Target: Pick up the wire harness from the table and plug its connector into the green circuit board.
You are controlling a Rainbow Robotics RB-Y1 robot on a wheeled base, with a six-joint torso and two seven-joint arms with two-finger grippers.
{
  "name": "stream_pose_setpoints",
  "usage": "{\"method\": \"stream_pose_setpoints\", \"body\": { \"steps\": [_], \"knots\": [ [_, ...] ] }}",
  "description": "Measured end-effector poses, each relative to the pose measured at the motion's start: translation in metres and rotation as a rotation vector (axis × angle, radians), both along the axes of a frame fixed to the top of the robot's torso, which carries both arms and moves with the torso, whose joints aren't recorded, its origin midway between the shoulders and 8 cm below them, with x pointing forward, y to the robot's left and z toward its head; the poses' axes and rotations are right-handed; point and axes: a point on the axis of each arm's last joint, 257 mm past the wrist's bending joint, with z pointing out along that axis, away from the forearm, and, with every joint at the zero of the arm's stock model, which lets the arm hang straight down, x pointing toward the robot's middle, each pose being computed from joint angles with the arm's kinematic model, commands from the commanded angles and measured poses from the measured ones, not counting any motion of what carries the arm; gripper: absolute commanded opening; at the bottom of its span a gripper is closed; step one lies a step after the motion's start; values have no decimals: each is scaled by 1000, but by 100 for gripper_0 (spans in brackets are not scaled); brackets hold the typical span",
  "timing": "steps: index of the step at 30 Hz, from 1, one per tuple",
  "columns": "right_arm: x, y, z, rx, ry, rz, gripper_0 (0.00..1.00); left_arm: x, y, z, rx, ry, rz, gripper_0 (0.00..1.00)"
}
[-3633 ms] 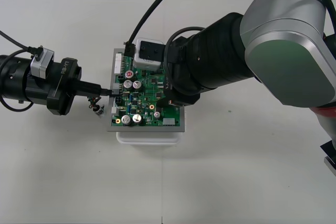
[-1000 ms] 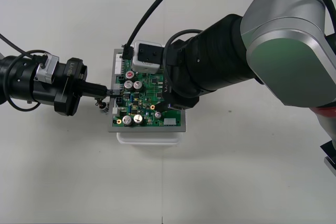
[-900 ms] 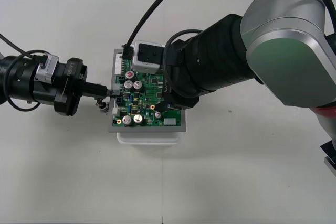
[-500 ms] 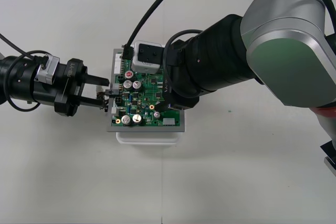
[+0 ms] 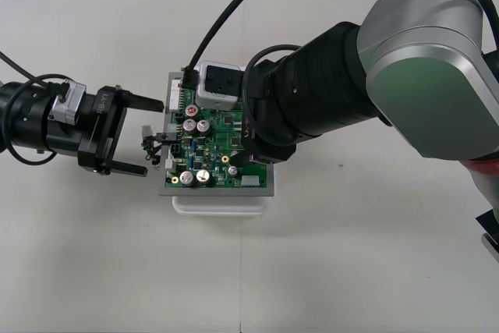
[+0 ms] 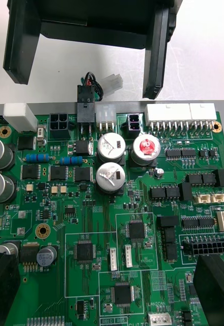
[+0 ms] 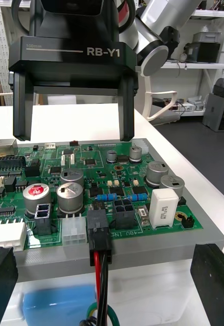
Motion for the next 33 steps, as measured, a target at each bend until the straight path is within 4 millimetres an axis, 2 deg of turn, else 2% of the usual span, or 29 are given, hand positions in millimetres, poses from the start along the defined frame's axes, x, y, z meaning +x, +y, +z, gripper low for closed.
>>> {"method": "stream_pose_setpoints", "body": {
  "steps": [13,18,21,28,33],
  "knots": [
    [0,0,0,0,1,0,100,4,20,-1,51,-9,29,100],
    [0,0,-1,0,2,-1,100,8,36,-14,146,-32,47,100],
    [-1,0,-1,2,7,1,100,12,43,-15,183,-57,61,100],
    [-11,1,-3,9,41,27,100,15,53,-6,264,-95,74,100],
    [-19,-10,-8,14,96,34,100,21,54,17,299,-57,128,100]
  ]
}}
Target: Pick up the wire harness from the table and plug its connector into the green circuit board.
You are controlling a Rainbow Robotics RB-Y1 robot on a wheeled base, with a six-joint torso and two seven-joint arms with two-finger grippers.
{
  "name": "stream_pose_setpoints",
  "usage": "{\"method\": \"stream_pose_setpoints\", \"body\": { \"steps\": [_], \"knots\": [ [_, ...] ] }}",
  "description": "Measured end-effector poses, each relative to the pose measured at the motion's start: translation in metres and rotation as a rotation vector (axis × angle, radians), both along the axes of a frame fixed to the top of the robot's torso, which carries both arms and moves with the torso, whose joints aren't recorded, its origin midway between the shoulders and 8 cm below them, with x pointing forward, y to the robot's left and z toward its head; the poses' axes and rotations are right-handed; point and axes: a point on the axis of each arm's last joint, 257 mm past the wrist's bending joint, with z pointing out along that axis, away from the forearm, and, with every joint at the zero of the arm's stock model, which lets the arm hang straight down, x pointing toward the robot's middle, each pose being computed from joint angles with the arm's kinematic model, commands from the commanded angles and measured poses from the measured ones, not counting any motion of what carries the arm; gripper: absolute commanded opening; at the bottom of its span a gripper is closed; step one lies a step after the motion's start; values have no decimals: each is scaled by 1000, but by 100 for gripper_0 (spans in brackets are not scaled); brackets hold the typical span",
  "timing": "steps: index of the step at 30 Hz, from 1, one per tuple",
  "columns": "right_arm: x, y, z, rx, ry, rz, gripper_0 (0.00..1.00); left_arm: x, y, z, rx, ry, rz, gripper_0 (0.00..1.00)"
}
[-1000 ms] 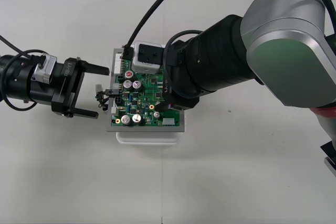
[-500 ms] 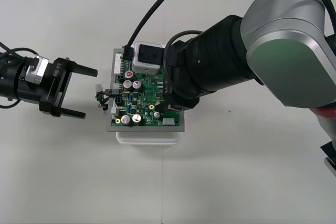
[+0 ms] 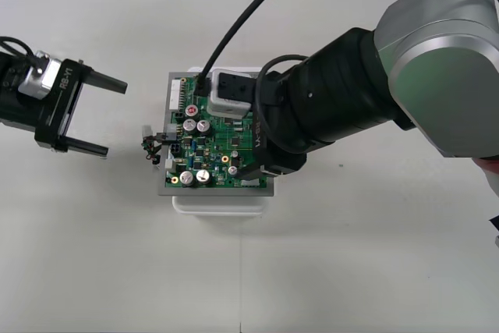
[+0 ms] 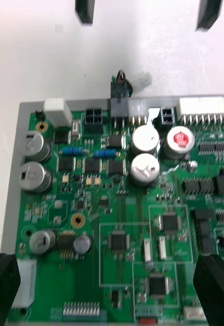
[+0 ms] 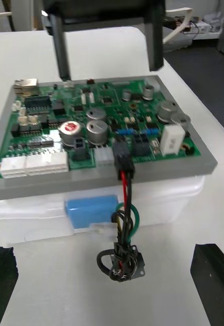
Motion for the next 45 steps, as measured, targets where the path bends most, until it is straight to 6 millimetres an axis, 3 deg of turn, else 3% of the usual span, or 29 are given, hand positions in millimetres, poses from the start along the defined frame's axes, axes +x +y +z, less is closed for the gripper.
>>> {"method": "stream_pose_setpoints", "body": {
  "steps": [6,17,22,28,36,45],
  "knots": [
    [1,-18,6,20,32,-17,100,-5,-8,7,11,88,35,100],
    [7,-35,31,103,75,-7,100,-6,-13,37,52,-60,10,100],
    [2,-50,31,127,133,-3,100,-1,-16,62,37,-83,65,100],
    [2,-74,30,108,76,70,100,2,-24,92,-33,34,198,100],
    [12,-95,35,131,36,67,100,-17,-42,103,-9,15,176,100],
    [33,-122,24,108,14,63,100,-34,-55,109,3,85,198,100]
  ]
}}
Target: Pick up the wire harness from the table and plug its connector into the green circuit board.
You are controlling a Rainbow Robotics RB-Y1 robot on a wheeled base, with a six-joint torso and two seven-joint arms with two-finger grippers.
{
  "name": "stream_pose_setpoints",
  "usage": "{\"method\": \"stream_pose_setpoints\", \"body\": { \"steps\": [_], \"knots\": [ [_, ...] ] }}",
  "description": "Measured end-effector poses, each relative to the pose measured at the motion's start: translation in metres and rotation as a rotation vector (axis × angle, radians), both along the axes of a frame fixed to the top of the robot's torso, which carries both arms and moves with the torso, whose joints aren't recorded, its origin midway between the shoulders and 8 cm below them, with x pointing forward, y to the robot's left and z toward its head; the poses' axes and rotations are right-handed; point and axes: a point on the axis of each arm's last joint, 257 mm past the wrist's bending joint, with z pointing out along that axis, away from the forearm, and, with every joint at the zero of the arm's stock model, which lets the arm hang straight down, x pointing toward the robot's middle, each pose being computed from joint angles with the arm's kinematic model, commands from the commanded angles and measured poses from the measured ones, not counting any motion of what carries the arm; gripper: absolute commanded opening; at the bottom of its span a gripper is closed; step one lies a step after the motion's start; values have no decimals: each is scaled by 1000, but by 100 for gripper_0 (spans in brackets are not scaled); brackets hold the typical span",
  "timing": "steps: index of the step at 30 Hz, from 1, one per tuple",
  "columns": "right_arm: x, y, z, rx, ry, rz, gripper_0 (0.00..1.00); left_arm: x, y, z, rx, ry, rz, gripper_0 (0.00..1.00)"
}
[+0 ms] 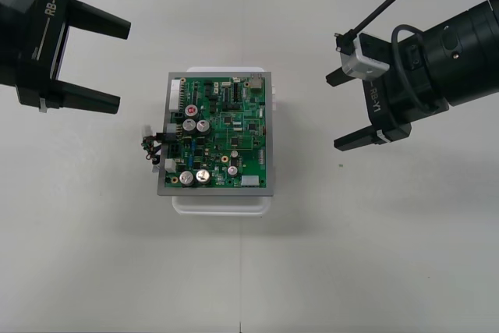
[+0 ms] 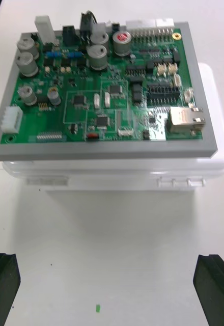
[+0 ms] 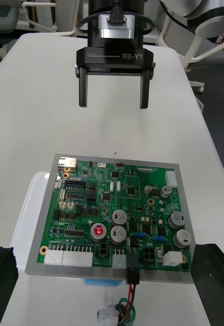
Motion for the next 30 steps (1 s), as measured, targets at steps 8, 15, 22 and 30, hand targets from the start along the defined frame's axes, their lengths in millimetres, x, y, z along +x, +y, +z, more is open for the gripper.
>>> {"method": "stream_pose_setpoints", "body": {
  "steps": [8,15,22,30],
  "knots": [
    [13,-23,-7,-2,-15,19,100,-4,5,-5,19,20,60,100],
    [11,-32,-18,-13,8,2,100,-4,7,-14,61,-6,77,100],
    [13,-42,-26,-23,5,-15,100,4,13,-21,101,-52,93,100],
    [23,-66,-31,-85,-149,53,100,11,19,-39,158,-177,44,100]
  ]
}}
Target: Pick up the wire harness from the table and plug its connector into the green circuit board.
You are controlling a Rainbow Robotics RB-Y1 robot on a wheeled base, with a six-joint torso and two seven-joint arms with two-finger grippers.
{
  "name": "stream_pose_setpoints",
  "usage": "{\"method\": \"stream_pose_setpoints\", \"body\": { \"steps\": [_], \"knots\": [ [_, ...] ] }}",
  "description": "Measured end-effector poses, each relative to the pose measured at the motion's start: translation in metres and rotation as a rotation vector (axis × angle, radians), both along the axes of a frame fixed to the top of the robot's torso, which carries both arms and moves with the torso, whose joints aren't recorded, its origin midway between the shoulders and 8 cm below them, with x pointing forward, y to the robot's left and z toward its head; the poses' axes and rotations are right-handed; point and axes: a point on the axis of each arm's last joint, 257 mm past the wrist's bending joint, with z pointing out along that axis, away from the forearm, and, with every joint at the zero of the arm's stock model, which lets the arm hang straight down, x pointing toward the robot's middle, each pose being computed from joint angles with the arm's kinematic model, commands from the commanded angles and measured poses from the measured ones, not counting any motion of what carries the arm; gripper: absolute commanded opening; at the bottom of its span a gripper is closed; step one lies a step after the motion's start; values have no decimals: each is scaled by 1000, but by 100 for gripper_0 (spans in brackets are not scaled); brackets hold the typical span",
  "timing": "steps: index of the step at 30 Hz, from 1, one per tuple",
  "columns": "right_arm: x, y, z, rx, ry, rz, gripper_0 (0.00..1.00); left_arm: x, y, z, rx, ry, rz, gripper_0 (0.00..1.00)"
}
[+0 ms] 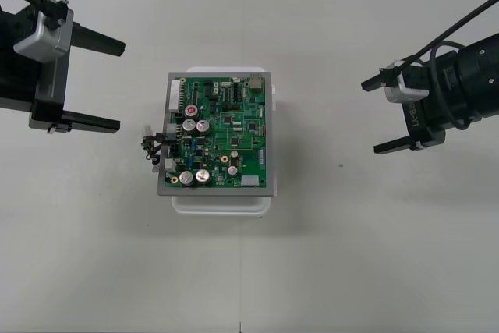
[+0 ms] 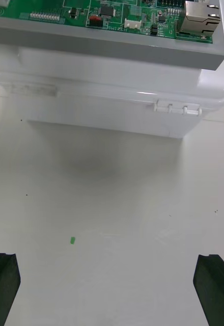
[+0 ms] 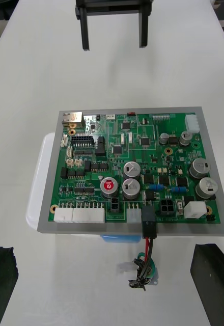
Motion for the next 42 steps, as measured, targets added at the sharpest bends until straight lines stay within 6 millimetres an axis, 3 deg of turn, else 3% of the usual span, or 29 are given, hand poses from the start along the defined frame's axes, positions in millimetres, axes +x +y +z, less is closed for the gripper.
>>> {"method": "stream_pose_setpoints", "body": {
  "steps": [4,11,23,29,32,37,42],
  "knots": [
    [4,-7,1,24,11,-16,100,8,7,-13,26,-7,33,95],
    [5,-12,1,46,-39,76,100,13,9,-30,23,-5,43,94],
    [0,-14,6,55,-31,74,100,23,8,-39,-13,9,54,94],
    [-2,-14,14,96,63,-38,100,26,7,-42,-15,9,64,94],
    [-4,-12,19,105,62,-41,100,28,8,-44,-22,19,69,100],
    [-8,-6,28,119,74,-62,100,39,21,-57,-39,54,93,100],
    [-15,1,33,152,120,-82,100,46,30,-67,-2,-26,35,100]
  ]
}}
